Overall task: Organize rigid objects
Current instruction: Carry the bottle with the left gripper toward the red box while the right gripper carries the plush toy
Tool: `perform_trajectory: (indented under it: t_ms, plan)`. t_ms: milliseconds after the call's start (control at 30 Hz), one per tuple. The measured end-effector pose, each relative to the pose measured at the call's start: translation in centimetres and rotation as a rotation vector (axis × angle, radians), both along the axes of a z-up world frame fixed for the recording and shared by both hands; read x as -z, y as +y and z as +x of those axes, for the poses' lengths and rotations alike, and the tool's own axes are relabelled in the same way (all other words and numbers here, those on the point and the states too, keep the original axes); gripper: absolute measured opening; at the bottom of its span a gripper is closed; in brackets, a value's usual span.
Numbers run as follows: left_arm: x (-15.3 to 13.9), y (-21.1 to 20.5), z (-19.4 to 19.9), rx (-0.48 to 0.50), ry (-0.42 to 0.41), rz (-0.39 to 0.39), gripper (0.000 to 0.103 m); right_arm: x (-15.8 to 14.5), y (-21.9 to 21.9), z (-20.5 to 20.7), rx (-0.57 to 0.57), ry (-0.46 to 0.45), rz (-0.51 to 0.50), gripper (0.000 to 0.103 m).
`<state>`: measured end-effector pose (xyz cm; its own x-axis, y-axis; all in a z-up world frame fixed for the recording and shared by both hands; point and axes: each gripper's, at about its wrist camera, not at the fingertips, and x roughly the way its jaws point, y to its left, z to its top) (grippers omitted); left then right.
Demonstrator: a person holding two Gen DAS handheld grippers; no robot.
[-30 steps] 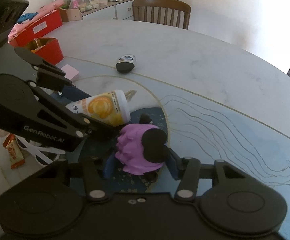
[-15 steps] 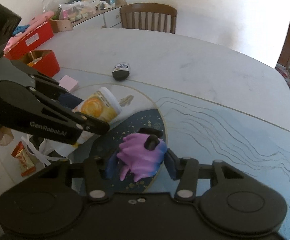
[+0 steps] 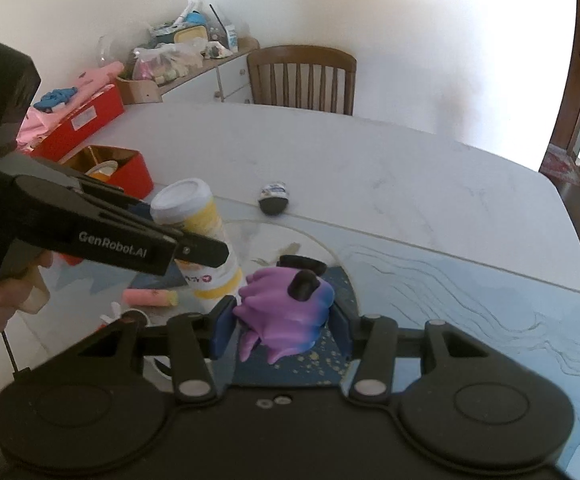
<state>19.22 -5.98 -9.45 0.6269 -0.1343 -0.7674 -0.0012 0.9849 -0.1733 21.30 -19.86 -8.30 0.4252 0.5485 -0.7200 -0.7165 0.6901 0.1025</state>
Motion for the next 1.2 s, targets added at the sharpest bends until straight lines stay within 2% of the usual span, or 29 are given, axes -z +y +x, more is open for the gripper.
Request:
perform_trajectory:
  t_ms: [333,633,767,933,1200]
  plan:
    - [-3.0,5.1,-3.4,-0.081,-0.024,-0.031,0.044,-2.2,3.5,-2.1,-0.034,-0.032,0.018,0.049]
    - [-6.4,12.2,-7.0,-0.172,-0.078,-0.035,0.044,-3.7,9.7,-3.8,-0.091,-0.059,0.036,0.049]
    - [-7.5,15.7,-8.3,-0.219,-0.099,-0.012,0.044,-4.3,12.5,-4.6,-0.115,-0.074,0.043,0.049]
    - [-7.5,19.7,-9.9,-0.262,-0.085,0.015,0.044,-4.7,15.8,-5.6,-0.146,-0.073,0.058,0.049]
    - [-5.9,25.0,-11.7,-0.28,-0.021,0.047,0.044,-4.0,21.1,-6.8,-0.175,-0.047,0.05,0.049]
